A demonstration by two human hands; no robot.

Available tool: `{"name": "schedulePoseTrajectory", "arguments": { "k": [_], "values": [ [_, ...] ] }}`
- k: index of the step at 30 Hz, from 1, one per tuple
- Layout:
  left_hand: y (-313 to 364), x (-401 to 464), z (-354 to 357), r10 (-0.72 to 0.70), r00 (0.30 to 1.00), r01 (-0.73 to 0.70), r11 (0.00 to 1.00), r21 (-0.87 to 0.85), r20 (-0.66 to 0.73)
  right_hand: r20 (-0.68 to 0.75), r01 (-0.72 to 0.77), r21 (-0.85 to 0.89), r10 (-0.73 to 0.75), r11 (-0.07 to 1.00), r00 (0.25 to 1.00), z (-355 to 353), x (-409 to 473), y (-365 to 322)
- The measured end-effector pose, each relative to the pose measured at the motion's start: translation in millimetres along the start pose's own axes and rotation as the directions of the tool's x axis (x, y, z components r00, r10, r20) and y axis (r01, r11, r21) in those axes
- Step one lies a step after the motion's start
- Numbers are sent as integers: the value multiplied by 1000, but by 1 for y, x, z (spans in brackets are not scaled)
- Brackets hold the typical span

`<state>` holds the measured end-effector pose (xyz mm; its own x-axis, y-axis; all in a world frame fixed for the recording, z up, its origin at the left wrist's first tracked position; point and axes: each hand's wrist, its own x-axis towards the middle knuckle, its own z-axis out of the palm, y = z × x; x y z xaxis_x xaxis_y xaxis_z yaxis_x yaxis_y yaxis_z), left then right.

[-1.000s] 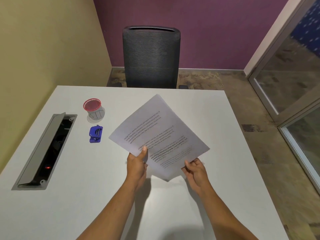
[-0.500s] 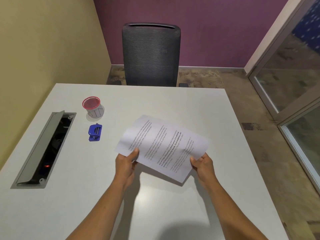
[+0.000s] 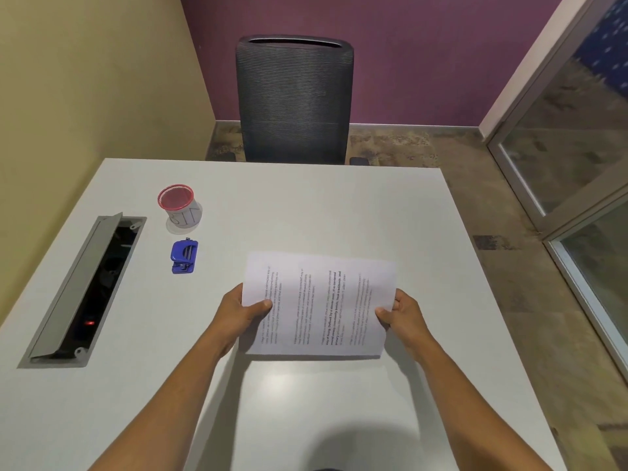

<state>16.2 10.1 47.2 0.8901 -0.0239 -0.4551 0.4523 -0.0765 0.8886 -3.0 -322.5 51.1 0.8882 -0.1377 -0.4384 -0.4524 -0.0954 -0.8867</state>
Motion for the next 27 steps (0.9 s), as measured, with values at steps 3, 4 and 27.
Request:
{"name": "schedulePoseTrajectory", "arguments": {
  "k": [3,4,27],
  "values": [
    [8,2,3,106,991,-103,994,38,-86,-97,82,13,-80,997,992,0,4,-10],
    [11,2,4,136,983,-132,990,43,-123,-123,110,25,-106,994,987,0,5,-13],
    [4,-3,26,252,929,-232,967,102,-272,-101,191,-76,-199,979,975,31,5,-1]
  ]
}}
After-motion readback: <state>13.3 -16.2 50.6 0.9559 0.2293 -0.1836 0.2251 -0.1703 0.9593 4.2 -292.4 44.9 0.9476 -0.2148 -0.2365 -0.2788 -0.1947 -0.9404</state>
